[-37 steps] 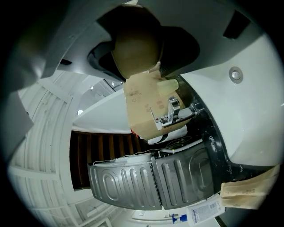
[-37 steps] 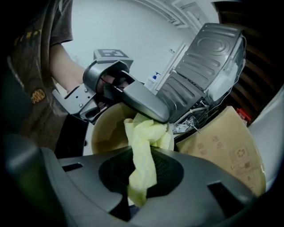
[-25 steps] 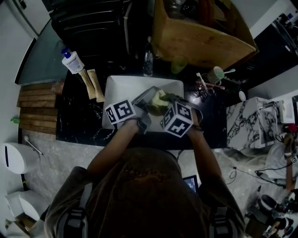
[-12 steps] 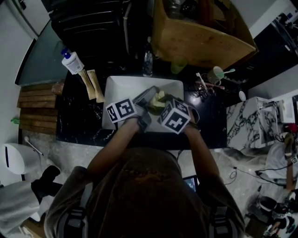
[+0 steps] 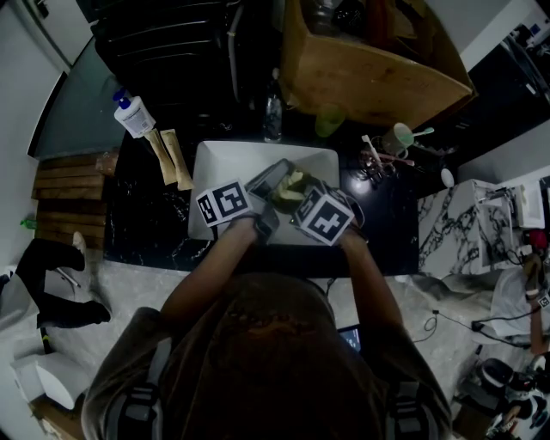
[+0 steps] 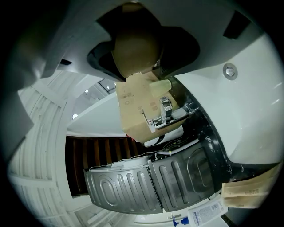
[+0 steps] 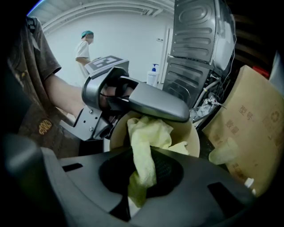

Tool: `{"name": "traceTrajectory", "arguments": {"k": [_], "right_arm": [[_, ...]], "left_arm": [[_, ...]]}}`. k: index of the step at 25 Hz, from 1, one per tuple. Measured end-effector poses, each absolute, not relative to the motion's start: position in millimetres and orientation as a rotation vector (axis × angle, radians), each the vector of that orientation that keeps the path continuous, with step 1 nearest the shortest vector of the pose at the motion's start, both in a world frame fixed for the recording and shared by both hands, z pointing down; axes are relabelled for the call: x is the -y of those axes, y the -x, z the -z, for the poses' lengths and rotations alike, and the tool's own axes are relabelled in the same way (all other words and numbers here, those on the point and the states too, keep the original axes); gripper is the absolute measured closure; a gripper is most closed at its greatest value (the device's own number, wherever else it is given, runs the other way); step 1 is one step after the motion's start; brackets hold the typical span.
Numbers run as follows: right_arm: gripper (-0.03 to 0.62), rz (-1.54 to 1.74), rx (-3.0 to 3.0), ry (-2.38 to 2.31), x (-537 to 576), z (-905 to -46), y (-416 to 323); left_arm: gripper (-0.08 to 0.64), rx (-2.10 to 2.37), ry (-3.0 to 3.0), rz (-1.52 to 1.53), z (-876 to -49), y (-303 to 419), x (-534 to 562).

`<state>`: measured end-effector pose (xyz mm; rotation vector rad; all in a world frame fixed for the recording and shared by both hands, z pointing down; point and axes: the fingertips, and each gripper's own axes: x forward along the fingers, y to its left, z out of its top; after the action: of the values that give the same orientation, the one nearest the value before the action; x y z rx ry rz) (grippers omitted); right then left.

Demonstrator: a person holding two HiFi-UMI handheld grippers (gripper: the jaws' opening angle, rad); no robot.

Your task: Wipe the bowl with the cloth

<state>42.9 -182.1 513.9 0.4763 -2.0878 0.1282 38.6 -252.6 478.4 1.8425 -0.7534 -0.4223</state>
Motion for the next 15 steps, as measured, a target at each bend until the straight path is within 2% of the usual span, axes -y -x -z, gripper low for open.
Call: {"name": "traceTrajectory", "arguments": {"k": [15], "right_arm": [[0.557,-0.147,2.216,-0.487,181,-495,-22]], "left_arm": [[0.310,0.748,-1.835,0.444,-480,-39,254]]}}
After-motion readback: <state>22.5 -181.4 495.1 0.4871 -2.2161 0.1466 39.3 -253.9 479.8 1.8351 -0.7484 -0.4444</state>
